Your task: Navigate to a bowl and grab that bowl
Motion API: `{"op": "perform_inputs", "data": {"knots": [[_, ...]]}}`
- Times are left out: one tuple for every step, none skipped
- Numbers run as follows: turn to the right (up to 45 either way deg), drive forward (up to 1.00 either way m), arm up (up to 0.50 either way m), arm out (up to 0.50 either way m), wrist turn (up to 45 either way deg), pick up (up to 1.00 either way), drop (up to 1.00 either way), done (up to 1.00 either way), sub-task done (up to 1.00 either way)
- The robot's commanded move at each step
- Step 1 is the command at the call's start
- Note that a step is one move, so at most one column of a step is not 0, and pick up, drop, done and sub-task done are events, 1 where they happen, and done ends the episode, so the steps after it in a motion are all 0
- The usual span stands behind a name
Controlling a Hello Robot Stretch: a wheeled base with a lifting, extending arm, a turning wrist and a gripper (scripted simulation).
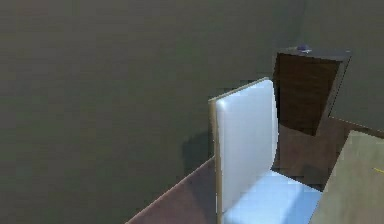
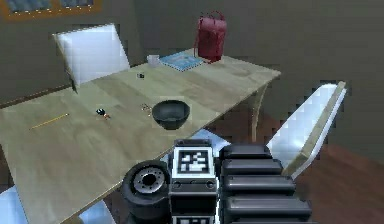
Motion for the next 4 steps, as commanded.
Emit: {"op": "perform_inputs", "data": {"knots": [[0.0, 0.20, 0.00, 0.00, 0.0, 0.00, 0.00, 0.00, 0.00], [15.0, 0.00, 0.00, 0.00, 0.0, 0.00, 0.00, 0.00, 0.00], [0.0, 0.20, 0.00, 0.00, 0.0, 0.00, 0.00, 0.00, 0.00], [0.0, 0.00, 0.00, 0.46, 0.0, 0.00, 0.00, 0.00, 0.00]]}}
